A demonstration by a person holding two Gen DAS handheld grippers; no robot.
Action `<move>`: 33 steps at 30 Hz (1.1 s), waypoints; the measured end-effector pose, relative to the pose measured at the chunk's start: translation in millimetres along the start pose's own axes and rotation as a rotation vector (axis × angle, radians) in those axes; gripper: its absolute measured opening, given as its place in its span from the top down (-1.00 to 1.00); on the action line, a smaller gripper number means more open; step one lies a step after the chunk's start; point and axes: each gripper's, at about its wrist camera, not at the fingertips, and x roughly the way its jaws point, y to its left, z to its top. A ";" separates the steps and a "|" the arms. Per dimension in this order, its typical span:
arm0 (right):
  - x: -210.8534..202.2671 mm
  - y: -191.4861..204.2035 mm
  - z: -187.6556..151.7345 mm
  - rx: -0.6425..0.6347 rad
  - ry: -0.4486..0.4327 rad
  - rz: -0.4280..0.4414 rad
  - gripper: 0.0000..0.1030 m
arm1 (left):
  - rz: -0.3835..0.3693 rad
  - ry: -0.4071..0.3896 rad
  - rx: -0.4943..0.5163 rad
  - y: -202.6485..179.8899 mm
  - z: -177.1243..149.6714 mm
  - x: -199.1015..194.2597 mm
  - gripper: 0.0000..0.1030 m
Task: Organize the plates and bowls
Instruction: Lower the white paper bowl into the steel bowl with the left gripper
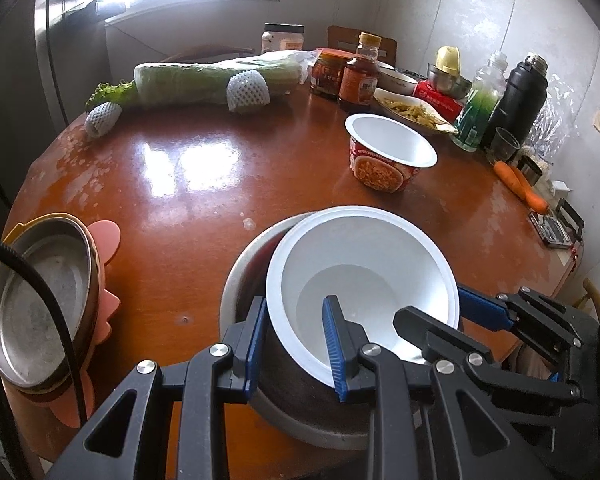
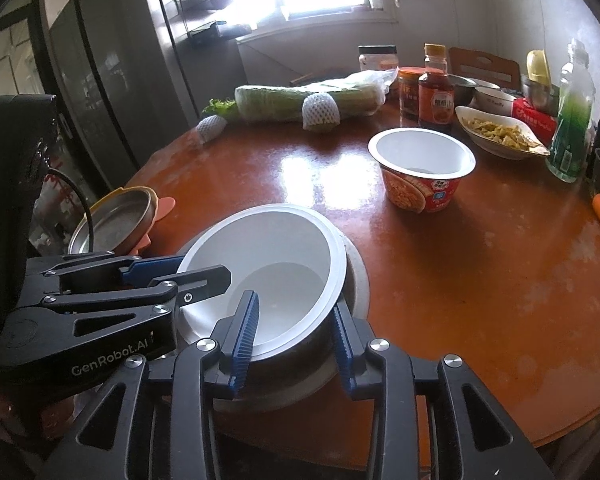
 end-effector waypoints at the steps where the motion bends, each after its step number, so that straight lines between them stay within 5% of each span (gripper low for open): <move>1: -0.1 0.2 -0.3 0.000 -0.001 0.001 0.27 | 0.003 0.002 0.001 0.2 -0.1 0.3 0.45; 33: -37.2 -10.3 8.7 0.034 -0.115 -0.066 -0.21 | 0.047 -0.116 -0.024 2.7 9.8 -38.7 0.06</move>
